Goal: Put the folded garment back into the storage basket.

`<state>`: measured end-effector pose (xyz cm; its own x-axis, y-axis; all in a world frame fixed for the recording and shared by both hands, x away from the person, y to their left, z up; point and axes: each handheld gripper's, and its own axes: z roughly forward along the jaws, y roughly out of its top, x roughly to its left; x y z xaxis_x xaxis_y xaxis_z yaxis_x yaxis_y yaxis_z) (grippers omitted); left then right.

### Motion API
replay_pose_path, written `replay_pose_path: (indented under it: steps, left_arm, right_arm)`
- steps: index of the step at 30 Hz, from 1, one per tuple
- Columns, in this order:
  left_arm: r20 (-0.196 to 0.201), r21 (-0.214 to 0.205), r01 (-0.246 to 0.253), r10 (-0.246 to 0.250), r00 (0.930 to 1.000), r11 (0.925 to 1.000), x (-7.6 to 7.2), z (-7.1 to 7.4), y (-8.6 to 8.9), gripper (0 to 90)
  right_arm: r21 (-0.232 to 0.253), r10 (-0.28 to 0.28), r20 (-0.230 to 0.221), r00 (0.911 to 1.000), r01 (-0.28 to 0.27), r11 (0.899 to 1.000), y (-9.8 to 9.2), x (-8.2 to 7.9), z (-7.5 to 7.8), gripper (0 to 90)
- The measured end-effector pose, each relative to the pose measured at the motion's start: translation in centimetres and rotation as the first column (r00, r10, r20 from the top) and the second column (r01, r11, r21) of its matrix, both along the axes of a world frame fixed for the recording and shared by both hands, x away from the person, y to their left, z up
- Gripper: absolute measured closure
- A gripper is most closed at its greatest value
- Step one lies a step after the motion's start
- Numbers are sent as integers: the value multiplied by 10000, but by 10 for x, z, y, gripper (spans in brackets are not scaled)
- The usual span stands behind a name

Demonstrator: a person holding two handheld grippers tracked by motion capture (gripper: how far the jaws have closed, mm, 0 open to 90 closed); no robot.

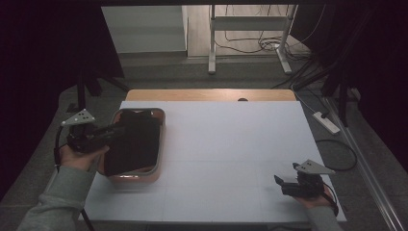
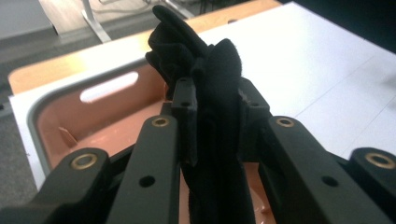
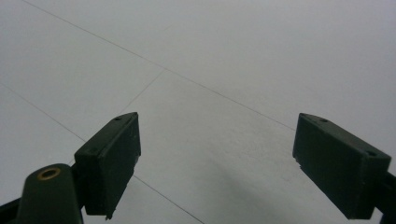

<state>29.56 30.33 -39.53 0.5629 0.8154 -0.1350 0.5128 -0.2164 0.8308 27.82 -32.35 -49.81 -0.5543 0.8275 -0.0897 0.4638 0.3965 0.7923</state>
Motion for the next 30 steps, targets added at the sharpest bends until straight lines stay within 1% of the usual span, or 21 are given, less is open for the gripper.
replay_pose_path:
  steps: [5,9,12,14,16,18,22,23,29,30]
  left_arm:
    - [-302,53,25,-24,9995,10000,12,-9,-2,736]
    - [-667,279,-95,113,9977,9996,24,-18,-3,735]
    - [-936,556,-158,209,9954,9983,31,-27,-5,734]
    - [-1111,899,-210,310,9933,9957,37,-33,-7,733]
    - [-1304,1150,-280,430,9905,9930,42,-39,-10,730]
    - [-1457,1272,-313,499,9881,9914,46,-44,-12,729]
    - [-1568,1345,-319,531,9862,9904,49,-49,-12,725]
    - [-1631,1375,-375,600,9848,9898,50,-51,-12,723]
    - [-1704,1503,-500,757,9825,9874,51,-53,-11,714]
    - [-1727,1595,-549,826,9815,9857,52,-54,-11,707]
  right_arm:
    - [-4,2,-25,10000,-2,10000,0,0,0,158]
    - [-9,9,-67,10000,-9,10000,0,0,-1,158]
    - [6,27,-60,10000,-27,10000,0,0,0,158]
    - [6,35,-73,10000,-35,10000,0,0,-1,157]
    - [-4,40,-80,10000,-40,10000,0,1,-1,157]
    - [-1,40,-84,10000,-40,10000,0,1,-1,156]
    - [1,34,-79,10000,-34,10000,-1,0,-1,157]
    - [13,40,-85,10000,-40,10000,-1,0,-1,156]
    - [6,47,-101,9999,-47,10000,-1,0,-1,157]
    - [-7,53,-99,9999,-53,10000,-1,1,-1,156]
